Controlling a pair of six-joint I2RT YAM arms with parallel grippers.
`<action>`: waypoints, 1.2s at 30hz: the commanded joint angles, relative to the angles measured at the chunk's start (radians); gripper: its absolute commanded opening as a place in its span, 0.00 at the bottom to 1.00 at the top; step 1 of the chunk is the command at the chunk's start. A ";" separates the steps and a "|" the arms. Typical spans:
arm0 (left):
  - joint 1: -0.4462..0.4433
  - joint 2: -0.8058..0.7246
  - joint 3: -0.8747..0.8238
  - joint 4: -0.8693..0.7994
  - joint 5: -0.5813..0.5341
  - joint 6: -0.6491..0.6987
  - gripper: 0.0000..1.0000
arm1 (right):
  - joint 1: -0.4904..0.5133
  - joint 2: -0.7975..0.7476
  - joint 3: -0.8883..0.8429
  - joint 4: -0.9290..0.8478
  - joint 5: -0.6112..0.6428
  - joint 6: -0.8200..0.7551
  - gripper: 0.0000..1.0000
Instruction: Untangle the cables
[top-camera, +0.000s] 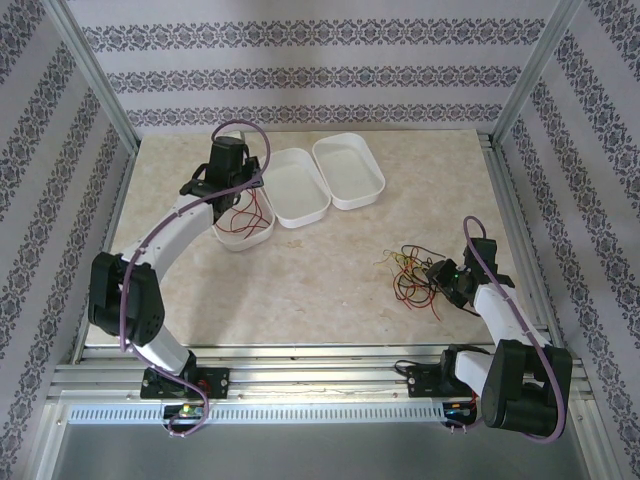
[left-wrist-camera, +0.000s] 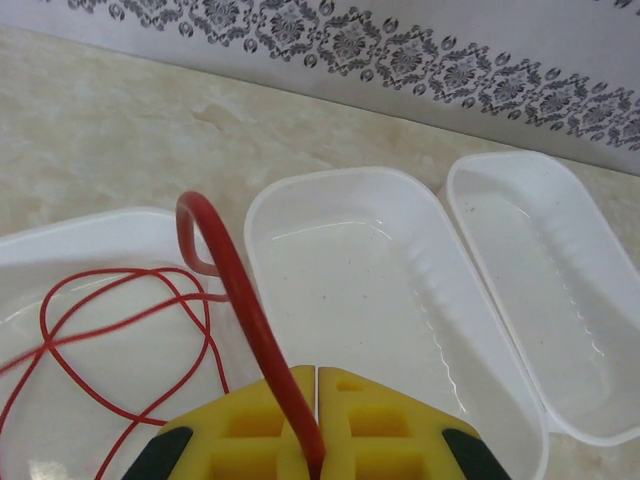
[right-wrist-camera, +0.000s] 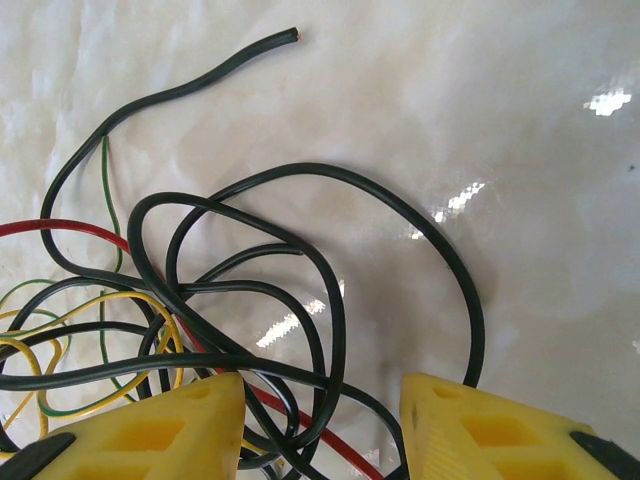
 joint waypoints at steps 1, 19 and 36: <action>0.023 0.029 0.018 -0.020 0.031 -0.087 0.00 | 0.002 -0.003 0.009 -0.016 0.024 -0.006 0.46; 0.092 0.183 -0.054 0.077 0.153 -0.269 0.00 | -0.007 -0.012 -0.009 -0.013 0.023 -0.009 0.46; 0.117 0.300 0.032 -0.085 0.002 -0.129 0.24 | -0.011 -0.037 -0.014 -0.014 0.023 -0.006 0.46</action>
